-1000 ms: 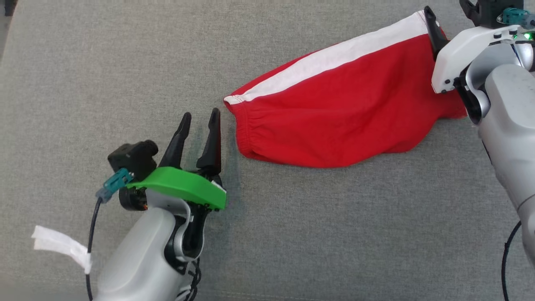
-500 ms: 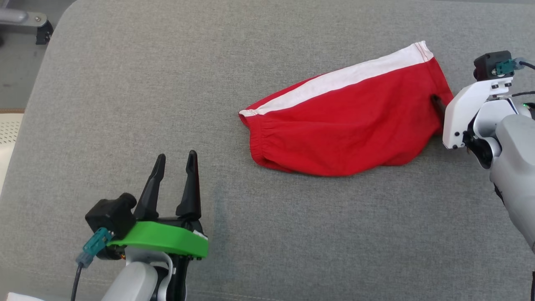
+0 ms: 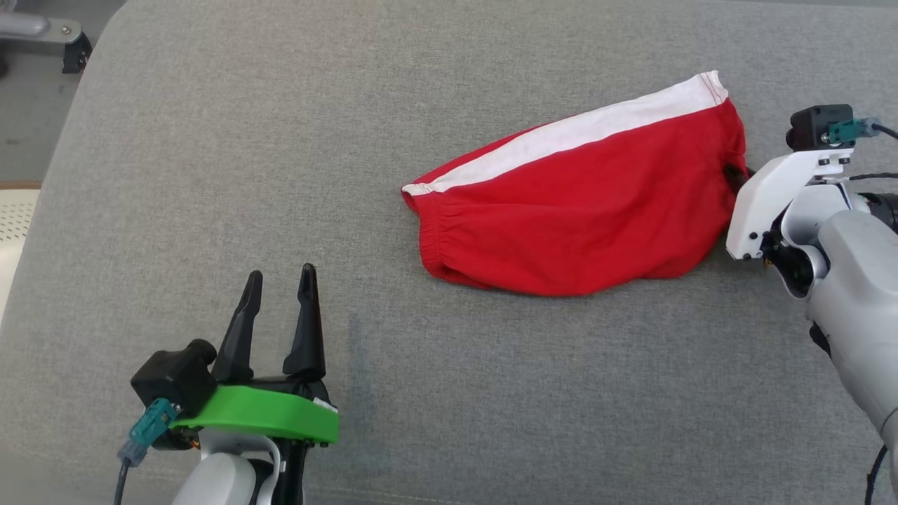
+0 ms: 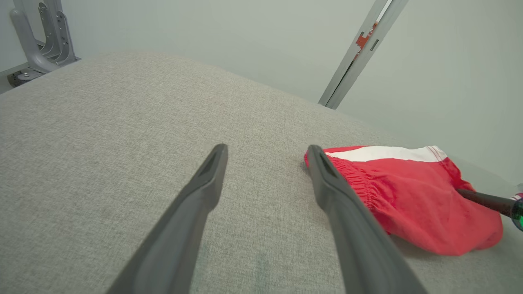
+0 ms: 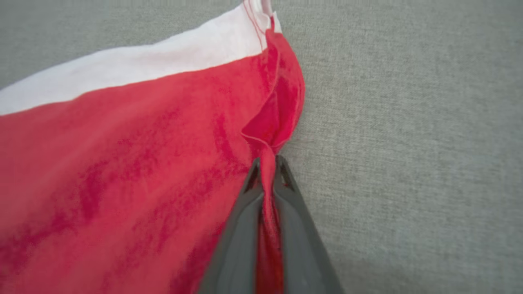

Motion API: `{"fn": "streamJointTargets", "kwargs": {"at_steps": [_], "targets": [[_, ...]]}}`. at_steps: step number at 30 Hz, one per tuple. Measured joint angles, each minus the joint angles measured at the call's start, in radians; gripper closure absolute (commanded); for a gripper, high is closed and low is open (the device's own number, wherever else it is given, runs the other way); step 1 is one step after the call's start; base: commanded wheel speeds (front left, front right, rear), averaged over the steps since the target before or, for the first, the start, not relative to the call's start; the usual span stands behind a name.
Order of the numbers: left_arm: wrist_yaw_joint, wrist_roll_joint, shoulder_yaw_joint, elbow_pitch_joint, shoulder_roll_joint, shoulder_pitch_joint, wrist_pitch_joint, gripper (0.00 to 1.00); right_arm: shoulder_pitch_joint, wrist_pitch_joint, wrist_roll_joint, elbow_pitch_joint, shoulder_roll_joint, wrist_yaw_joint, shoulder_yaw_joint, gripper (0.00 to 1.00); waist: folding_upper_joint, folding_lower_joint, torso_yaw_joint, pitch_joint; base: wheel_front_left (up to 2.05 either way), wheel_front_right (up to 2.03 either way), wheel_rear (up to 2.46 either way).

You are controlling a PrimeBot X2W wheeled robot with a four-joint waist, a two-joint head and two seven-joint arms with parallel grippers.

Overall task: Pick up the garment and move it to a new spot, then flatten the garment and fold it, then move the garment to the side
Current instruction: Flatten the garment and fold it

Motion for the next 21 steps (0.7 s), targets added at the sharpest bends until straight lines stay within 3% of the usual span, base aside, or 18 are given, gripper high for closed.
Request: {"fn": "streamJointTargets", "kwargs": {"at_steps": [13, 21], "targets": [[-0.023, 0.049, 0.040, 0.043, -0.003, 0.035, 0.000, 0.00, 0.175, -0.325, 0.081, -0.063, 0.038, 0.000, -0.058, 1.00, 0.0000, 0.0000, -0.117, -0.060, 0.00, 0.00, 0.00], [-0.027, 0.083, 0.065, 0.052, -0.016, 0.048, 0.000, 0.00, 0.296, -0.383, 0.065, -0.134, 0.078, 0.000, -0.134, 1.00, 0.0000, 0.0000, -0.211, -0.091, 0.00, 0.00, 0.00]]}}
